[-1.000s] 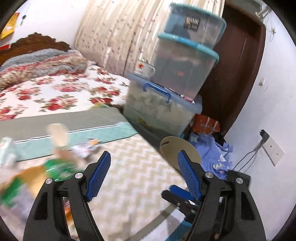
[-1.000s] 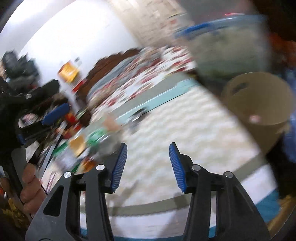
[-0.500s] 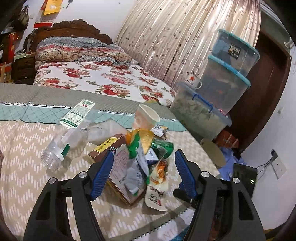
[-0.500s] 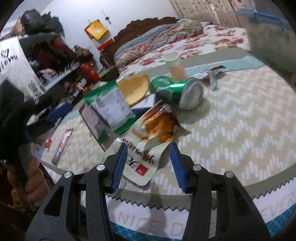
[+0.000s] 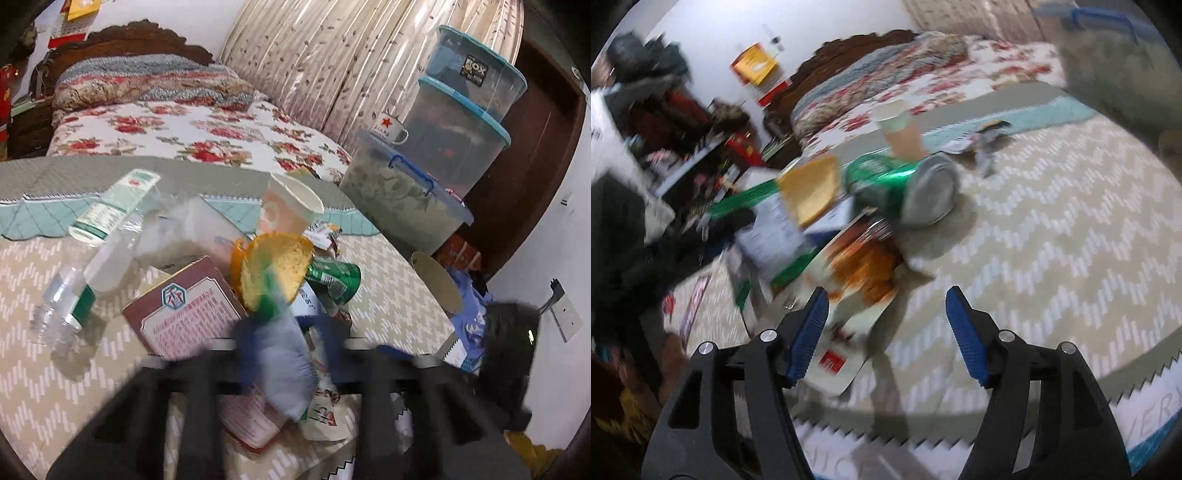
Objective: Collect trash
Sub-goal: 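Return both tools to the table toward the chip bags, then grasp the orange chip bag with the right tool while the left grasps a green-white wrapper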
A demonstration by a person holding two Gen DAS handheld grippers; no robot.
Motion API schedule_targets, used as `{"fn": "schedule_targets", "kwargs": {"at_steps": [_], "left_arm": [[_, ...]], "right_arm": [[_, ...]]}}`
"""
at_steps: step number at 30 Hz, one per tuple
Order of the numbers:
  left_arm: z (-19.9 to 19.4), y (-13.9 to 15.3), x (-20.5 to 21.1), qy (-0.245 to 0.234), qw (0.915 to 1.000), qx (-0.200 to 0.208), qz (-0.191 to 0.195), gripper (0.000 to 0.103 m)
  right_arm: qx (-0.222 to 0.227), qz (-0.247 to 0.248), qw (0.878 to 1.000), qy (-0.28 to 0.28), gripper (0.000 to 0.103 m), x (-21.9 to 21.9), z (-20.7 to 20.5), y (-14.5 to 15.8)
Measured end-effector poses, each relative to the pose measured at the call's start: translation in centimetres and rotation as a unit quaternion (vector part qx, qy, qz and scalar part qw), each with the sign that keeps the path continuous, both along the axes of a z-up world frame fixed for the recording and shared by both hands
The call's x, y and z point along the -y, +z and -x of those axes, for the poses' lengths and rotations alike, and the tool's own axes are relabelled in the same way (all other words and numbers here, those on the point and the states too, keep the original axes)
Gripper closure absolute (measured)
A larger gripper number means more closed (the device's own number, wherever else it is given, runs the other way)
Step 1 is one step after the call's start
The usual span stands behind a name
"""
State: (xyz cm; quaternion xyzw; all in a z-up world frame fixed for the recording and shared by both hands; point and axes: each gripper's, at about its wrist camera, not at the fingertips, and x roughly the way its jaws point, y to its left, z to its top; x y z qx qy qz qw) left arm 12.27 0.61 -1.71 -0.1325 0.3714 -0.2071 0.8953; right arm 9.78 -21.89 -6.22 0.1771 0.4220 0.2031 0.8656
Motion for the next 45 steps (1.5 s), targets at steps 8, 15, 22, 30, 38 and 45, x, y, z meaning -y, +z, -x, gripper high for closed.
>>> {"fn": "schedule_targets", "kwargs": {"at_steps": [8, 15, 22, 30, 38, 45], "left_arm": [[2.6, 1.1, -0.4, -0.029, 0.9992, 0.019, 0.02, 0.098], [4.1, -1.1, -0.2, -0.051, 0.9982, -0.028, 0.013, 0.098], [3.7, -3.6, -1.2, -0.036, 0.9964, -0.076, 0.016, 0.098], [4.1, -4.1, -1.5, -0.04, 0.9959, -0.078, 0.024, 0.098], [4.3, -4.0, -1.7, -0.043, 0.9952, -0.08, 0.037, 0.098], [4.6, -3.3, -0.2, -0.054, 0.9957, -0.069, 0.029, 0.098]], "right_arm": [[-0.022, -0.013, 0.999, 0.032, 0.035, -1.7, -0.7, -1.1], [-0.026, -0.035, 0.998, 0.037, 0.036, -1.7, -0.3, -1.7], [-0.05, -0.122, 0.99, 0.042, 0.038, -0.7, -1.4, -2.9], [-0.074, -0.162, 0.983, 0.051, 0.067, -1.1, -3.3, -3.6], [-0.012, -0.138, 0.989, 0.041, 0.082, -1.0, -1.4, -1.3], [0.048, -0.1, 0.994, 0.004, 0.082, 2.3, 1.4, 1.6]]}}
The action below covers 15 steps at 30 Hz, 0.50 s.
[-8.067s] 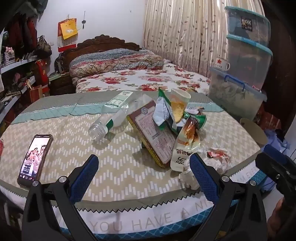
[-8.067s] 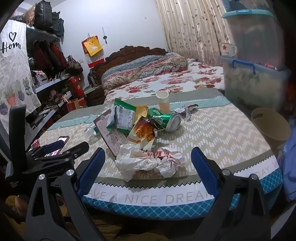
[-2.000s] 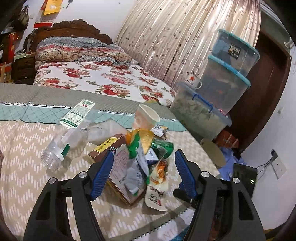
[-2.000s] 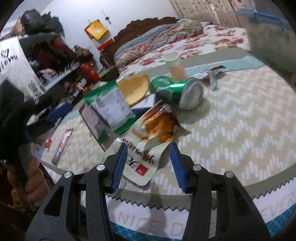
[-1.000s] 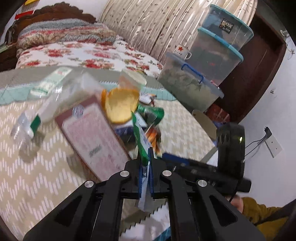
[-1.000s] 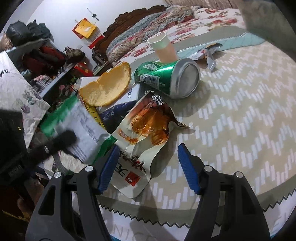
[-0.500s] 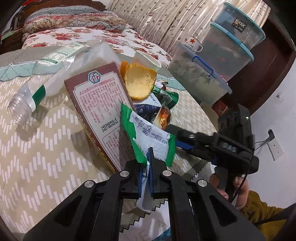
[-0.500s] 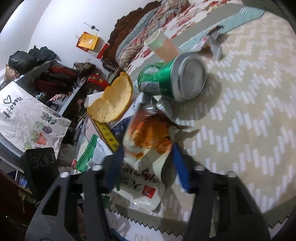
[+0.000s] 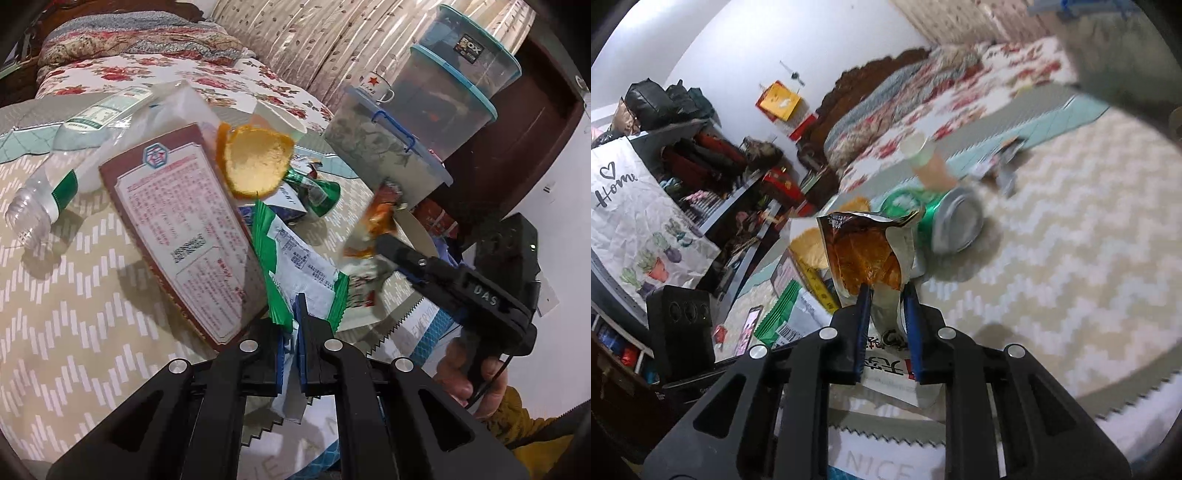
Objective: Collect trash
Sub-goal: 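Grasp the orange chip bag with the right tool while the left grasps a green-white wrapper, then carry both wrappers to the wastebasket and open both tools to drop them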
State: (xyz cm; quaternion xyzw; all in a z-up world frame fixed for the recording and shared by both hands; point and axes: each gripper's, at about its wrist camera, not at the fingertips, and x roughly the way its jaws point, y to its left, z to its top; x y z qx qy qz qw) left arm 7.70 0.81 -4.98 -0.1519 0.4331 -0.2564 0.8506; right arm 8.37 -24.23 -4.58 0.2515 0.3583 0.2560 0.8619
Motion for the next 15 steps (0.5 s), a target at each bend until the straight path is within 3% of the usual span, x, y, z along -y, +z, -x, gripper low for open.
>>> {"fn": "schedule_targets", "kwargs": {"at_steps": [6, 15], "left_arm": [[0.2, 0.6, 0.8, -0.008, 0.9999, 0.009, -0.003, 0.098], [0.0, 1.8, 3.5, -0.028, 0.9992, 0.022, -0.019, 0.098]], "right_arm": [[0.035, 0.015, 0.998, -0.051, 0.082, 3.7, 1.6, 1.7], [0.017, 0.001, 0.997, -0.072, 0.082, 6.3, 1.8, 0.3]]}}
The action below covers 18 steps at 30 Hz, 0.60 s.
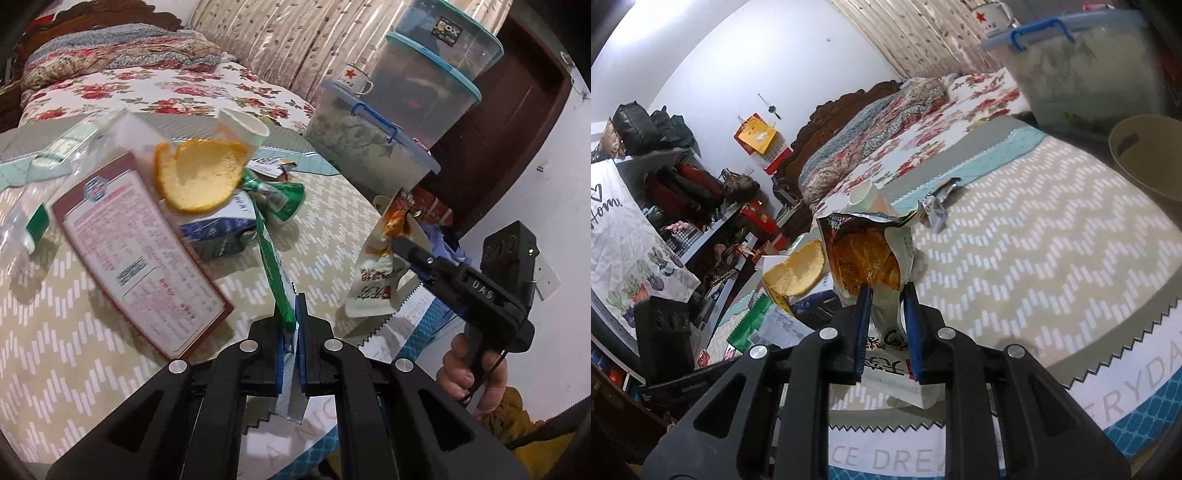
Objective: Collect trash
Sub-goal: 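Carry both wrappers to the wastebasket and open both tools to drop them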
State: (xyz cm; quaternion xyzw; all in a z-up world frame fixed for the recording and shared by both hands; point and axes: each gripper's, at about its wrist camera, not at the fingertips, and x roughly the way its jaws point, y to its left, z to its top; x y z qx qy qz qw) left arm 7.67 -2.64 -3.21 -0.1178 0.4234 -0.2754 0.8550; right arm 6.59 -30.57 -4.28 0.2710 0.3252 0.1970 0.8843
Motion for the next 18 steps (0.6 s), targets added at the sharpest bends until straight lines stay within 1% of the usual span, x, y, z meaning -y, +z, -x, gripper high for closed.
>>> {"fn": "schedule_targets", "kwargs": {"at_steps": [5, 8, 10, 13, 18], "left_arm": [[-1.0, 1.1, 2.3, -0.022, 0.9997, 0.011, -0.007, 0.098], [-1.9, 1.7, 4.1, -0.038, 0.9991, 0.015, -0.01, 0.098], [-2.9, 2.1, 6.0, -0.053, 0.9983, 0.018, -0.014, 0.098], [-4.2, 2.4, 8.9, -0.077, 0.9967, 0.017, -0.017, 0.098], [-6.9, 2.6, 15.1, -0.122, 0.9922, 0.012, -0.02, 0.098]], "right_arm": [[0.004, -0.009, 1.0, -0.013, 0.082, 1.4, 0.4, -0.2], [0.004, -0.015, 0.999, -0.03, 0.082, 3.1, 0.7, -0.4], [0.003, -0.019, 0.999, -0.042, 0.082, 4.0, 1.0, -0.6], [0.004, -0.024, 0.997, -0.068, 0.082, 6.5, 1.3, -0.8], [0.013, -0.03, 0.993, -0.114, 0.082, 10.7, 1.7, -0.8]]}}
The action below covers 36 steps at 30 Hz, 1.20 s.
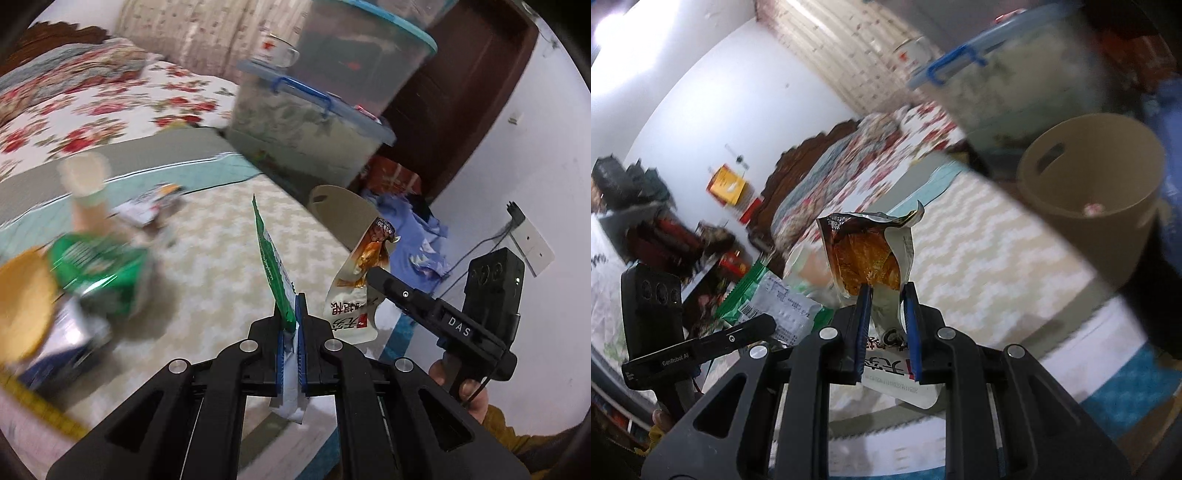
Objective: Collect trash
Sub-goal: 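Carry both wrappers to the wastebasket and open both tools to drop them, then return both tools to the table near the red-white box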
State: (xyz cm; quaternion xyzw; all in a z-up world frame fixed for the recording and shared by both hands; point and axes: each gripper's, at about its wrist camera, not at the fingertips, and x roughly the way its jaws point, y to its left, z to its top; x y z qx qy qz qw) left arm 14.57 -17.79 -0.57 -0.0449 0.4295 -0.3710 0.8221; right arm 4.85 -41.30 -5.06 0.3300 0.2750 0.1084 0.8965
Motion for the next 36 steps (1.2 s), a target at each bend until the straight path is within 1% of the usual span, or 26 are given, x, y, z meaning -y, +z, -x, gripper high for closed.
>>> {"fn": "schedule_targets", "kwargs": {"at_steps": [5, 7, 11, 15, 17, 20, 22, 23, 24, 25, 26, 28, 30, 32, 34, 35, 36], "left_arm": [[-2.6, 0.3, 6.1, -0.036, 0.9993, -0.007, 0.006, 0.098], [-3.9, 0.2, 9.2, -0.051, 0.9986, -0.01, 0.008, 0.098], [-7.2, -0.8, 15.4, -0.077, 0.9966, -0.03, 0.004, 0.098], [-10.2, -2.0, 20.5, -0.089, 0.9949, -0.046, -0.006, 0.098], [-11.0, -2.6, 21.9, -0.093, 0.9943, -0.052, -0.01, 0.098], [-12.6, -3.9, 24.7, -0.09, 0.9942, -0.057, -0.016, 0.097], [-13.1, -4.4, 25.9, -0.091, 0.994, -0.057, -0.019, 0.079], [-13.3, -4.6, 26.4, -0.089, 0.9941, -0.056, -0.024, 0.054], [-13.4, -4.9, 26.8, -0.082, 0.9947, -0.053, -0.032, 0.033], [-13.4, -5.0, 27.0, -0.073, 0.9956, -0.045, -0.037, 0.032], [-13.3, -4.9, 27.0, -0.07, 0.996, -0.039, -0.039, 0.032], [-13.2, -4.5, 26.5, -0.067, 0.9965, -0.035, -0.037, 0.032], [-12.9, -3.7, 25.2, -0.057, 0.9975, -0.031, -0.029, 0.033], [-12.2, -2.4, 23.6, -0.045, 0.9986, -0.024, -0.013, 0.033], [-10.8, -0.3, 21.4, -0.03, 0.9996, 0.0, 0.003, 0.033], [-9.7, 0.8, 20.2, -0.021, 0.9996, 0.02, 0.006, 0.033], [-8.7, 1.9, 19.1, -0.013, 0.9991, 0.038, 0.011, 0.033]], "right_arm": [[0.009, -0.001, 0.998, -0.055, 0.082, 5.1, 0.1, 0.2], [0.01, -0.004, 0.997, -0.079, 0.082, 7.7, -0.3, 0.1], [0.004, -0.002, 0.993, -0.116, 0.082, 11.7, -1.9, 0.0], [-0.004, 0.012, 0.99, -0.141, 0.082, 14.7, -3.8, -0.2], [-0.016, 0.027, 0.988, -0.15, 0.082, 15.9, -4.9, -0.6], [-0.032, 0.031, 0.987, -0.157, 0.08, 17.0, -6.5, -1.3], [-0.044, 0.027, 0.985, -0.164, 0.079, 18.0, -7.4, -2.2], [-0.052, 0.024, 0.985, -0.164, 0.074, 18.3, -7.8, -2.6], [-0.059, 0.021, 0.984, -0.165, 0.05, 18.6, -8.0, -2.8], [-0.064, 0.018, 0.983, -0.17, 0.022, 18.6, -8.0, -3.0], [-0.061, 0.017, 0.982, -0.178, 0.021, 18.8, -7.8, -3.1], [-0.048, 0.027, 0.98, -0.191, 0.026, 18.6, -7.1, -2.7], [-0.037, 0.042, 0.979, -0.195, 0.027, 18.0, -6.5, -2.0], [-0.028, 0.04, 0.98, -0.192, 0.027, 17.4, -6.0, -1.5], [-0.02, 0.033, 0.983, -0.177, 0.031, 16.4, -5.6, -0.8], [-0.014, 0.03, 0.986, -0.165, 0.033, 15.5, -5.3, -0.2], [-0.009, 0.028, 0.987, -0.158, 0.037, 14.9, -5.1, 0.1]]}}
